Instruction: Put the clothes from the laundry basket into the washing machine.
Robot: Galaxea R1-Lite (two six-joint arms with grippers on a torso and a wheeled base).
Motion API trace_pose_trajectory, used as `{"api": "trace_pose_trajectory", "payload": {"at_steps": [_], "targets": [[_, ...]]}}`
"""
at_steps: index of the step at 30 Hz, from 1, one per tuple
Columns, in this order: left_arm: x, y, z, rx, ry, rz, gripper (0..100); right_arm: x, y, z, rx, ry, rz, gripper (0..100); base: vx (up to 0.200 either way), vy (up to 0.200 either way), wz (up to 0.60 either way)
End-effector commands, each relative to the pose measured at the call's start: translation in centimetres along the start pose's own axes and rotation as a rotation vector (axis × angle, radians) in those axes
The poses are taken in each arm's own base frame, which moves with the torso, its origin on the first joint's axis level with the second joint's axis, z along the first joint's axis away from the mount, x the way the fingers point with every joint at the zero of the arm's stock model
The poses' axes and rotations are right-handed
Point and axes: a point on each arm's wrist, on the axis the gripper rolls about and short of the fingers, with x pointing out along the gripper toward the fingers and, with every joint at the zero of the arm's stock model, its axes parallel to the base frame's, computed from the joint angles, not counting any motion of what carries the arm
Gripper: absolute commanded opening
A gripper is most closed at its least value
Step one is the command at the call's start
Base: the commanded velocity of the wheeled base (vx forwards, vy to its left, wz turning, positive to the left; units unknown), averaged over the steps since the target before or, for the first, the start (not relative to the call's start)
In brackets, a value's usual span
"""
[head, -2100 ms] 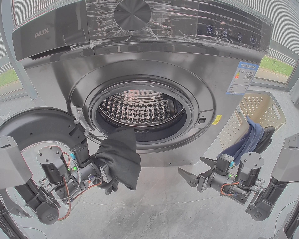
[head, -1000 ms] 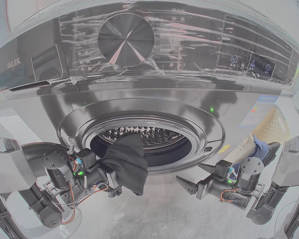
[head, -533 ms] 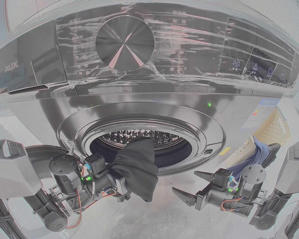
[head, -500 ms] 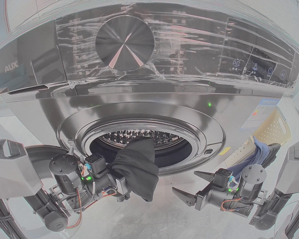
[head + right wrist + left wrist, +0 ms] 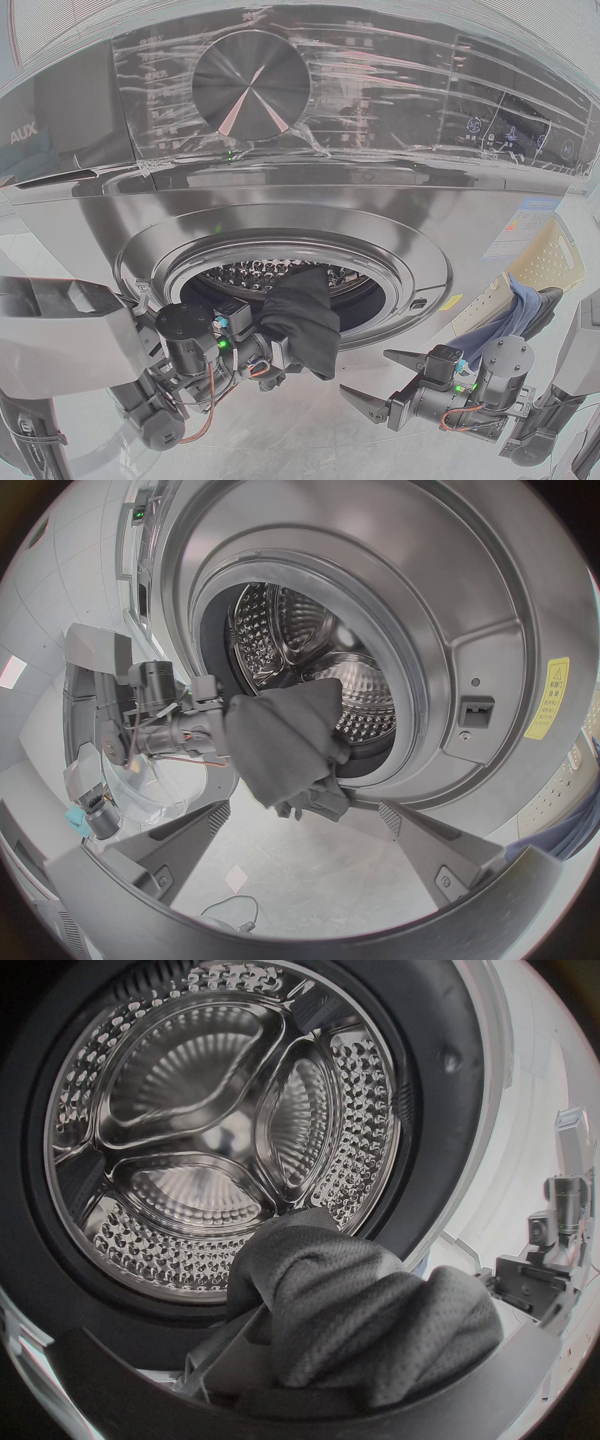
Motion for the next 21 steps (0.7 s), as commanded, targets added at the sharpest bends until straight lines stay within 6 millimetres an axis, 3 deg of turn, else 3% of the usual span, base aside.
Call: {"api": "trace_pose_trajectory", "payload": {"at_steps": [1,5,12,21], "targets": [[3.7,0.3,-2.7,-0.004,0.01,0.016,0,0.0,0.3,-0.2,-0.003,0.006,0.011,100,0.0,0.0,0.0],[5.9,0.6,-2.9,-0.004,-0.043,0.022,0,-0.1,0.3,-0.1,-0.004,0.005,0.009,100,0.0,0.0,0.0],[11.3,3.6,-1.8,-0.002,-0.216,0.083,0,-0.1,0.3,0.0,-0.004,0.0,0.012,100,0.0,0.0,0.0],[14.8,5.9,0.1,-0.002,-0.281,0.142,0,-0.1,0.5,-0.1,-0.006,0.003,0.017,100,0.0,0.0,0.0]]}}
